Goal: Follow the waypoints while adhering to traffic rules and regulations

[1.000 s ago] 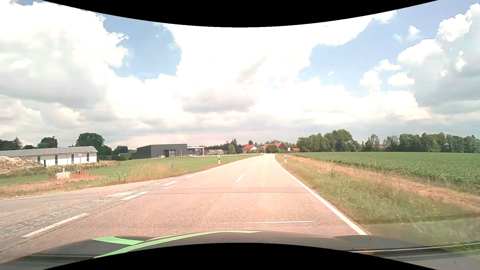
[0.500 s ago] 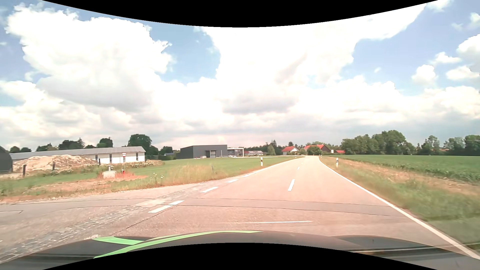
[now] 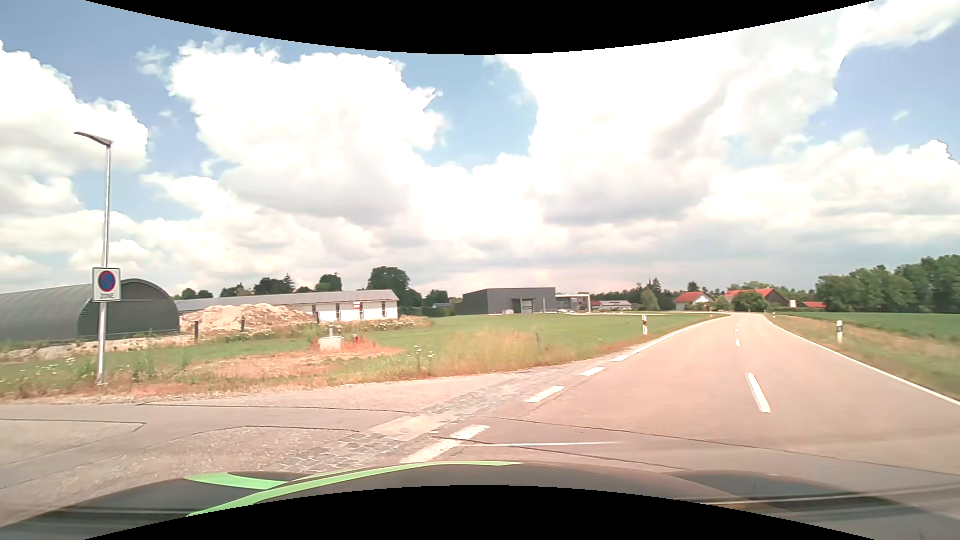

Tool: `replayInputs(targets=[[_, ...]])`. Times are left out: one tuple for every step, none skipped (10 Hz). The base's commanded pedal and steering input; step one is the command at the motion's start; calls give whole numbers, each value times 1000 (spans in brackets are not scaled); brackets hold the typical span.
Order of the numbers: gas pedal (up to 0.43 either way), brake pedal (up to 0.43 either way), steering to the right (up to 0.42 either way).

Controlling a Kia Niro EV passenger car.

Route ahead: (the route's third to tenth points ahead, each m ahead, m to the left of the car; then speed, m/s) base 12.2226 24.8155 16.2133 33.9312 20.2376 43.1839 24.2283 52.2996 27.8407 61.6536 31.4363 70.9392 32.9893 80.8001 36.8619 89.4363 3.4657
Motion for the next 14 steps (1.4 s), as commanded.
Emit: replayInputs(targets=[[59,0,-591],[59,0,-587],[59,0,-582],[67,0,-578],[67,0,-576],[67,0,-574],[67,0,-573],[67,0,-573],[67,0,-573],[67,0,-572],[67,0,-566],[67,0,-554],[67,0,-539],[67,0,-527]])
